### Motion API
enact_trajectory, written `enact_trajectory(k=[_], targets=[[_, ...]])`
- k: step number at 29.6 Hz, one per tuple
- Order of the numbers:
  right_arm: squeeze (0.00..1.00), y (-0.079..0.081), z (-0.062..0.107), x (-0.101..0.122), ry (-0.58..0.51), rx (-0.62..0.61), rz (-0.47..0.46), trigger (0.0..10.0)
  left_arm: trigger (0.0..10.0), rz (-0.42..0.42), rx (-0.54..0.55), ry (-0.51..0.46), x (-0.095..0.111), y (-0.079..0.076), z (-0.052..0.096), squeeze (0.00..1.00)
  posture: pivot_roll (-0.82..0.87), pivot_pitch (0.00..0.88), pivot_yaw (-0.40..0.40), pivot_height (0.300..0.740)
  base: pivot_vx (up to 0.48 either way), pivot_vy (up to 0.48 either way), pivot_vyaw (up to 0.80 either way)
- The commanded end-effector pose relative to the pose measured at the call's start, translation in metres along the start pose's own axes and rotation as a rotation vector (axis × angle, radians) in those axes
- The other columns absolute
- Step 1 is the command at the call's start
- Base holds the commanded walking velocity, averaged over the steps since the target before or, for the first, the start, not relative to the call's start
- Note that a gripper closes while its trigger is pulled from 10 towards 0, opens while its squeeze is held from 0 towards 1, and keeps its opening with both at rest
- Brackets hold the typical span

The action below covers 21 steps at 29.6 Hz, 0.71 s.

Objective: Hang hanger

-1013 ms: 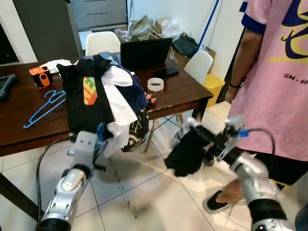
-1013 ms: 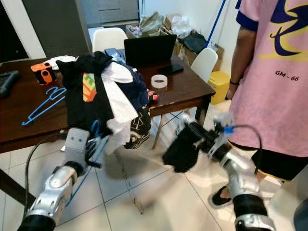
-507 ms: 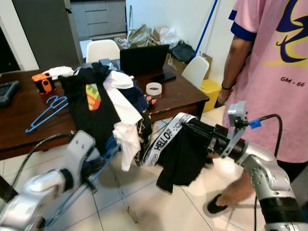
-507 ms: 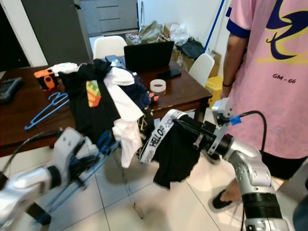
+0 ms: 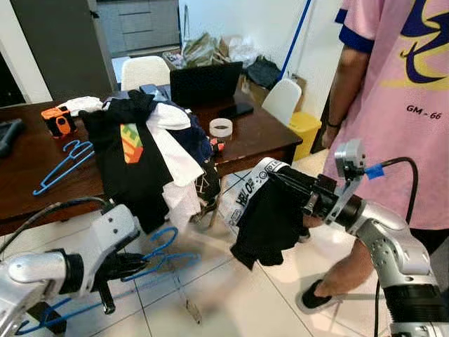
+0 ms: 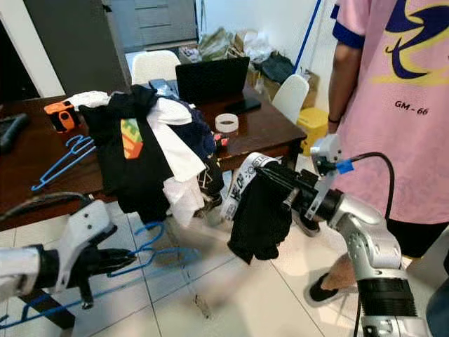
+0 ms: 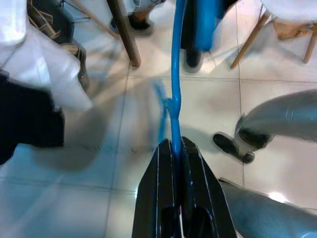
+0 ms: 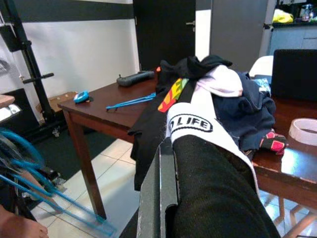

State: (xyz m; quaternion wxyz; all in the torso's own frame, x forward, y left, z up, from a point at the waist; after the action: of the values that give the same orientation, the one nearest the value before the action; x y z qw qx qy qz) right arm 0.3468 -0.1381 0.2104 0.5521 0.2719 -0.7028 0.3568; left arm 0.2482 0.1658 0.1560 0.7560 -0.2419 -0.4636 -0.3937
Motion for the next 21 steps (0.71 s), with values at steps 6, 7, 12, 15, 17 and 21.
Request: enact_trajectory(k=[6, 7, 12, 15, 17, 21], targets=[[0.00, -0.006, -0.014, 0.012, -0.020, -0.054, 0.035, 10.0, 10.0, -0.157, 0.122, -0.304, 0.076, 0.020, 0.023, 0.00, 0.07, 0.000, -0.012, 0.740, 0.000, 0.000, 0.00], [0.00, -0.012, -0.019, 0.012, -0.004, -0.097, 0.070, 10.0, 10.0, -0.160, 0.244, -0.405, 0.094, 0.039, 0.029, 0.00, 0.07, 0.000, -0.013, 0.740, 0.000, 0.000, 0.00], [0.00, -0.012, -0.033, 0.018, 0.002, -0.090, 0.128, 10.0, 10.0, -0.123, 0.564, -0.638, 0.131, 0.083, 0.064, 0.00, 0.07, 0.000, -0.022, 0.740, 0.278, 0.000, 0.16], [0.00, -0.008, -0.035, 0.020, -0.004, -0.070, 0.132, 10.0, 10.0, -0.120, 0.630, -0.687, 0.138, 0.090, 0.077, 0.00, 0.07, 0.000, -0.022, 0.740, 0.277, 0.000, 0.79], [0.00, -0.006, -0.036, 0.021, -0.008, -0.056, 0.133, 10.0, 10.0, -0.130, 0.691, -0.716, 0.143, 0.095, 0.090, 0.00, 0.08, 0.000, -0.030, 0.740, 0.277, 0.000, 0.79], [0.00, -0.003, -0.039, 0.023, -0.018, -0.040, 0.130, 10.0, 10.0, -0.145, 0.772, -0.765, 0.152, 0.101, 0.111, 0.00, 0.09, 0.000, -0.033, 0.740, 0.304, 0.000, 0.78]])
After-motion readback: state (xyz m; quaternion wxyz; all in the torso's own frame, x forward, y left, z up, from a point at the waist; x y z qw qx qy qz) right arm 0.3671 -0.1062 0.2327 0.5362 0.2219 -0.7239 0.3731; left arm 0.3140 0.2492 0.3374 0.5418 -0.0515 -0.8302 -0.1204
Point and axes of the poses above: a point about 5 cm out from each wrist's last joint towards the gripper, its own z axis pointing back from the gripper into the wrist, its own x axis along the axis of the wrist's last joint, y = z × x, the point moved 6 cm from there along -z, pointing out of the wrist towards the gripper, and after that the axes turned 11 degrees about z, right-handed, at the moved point
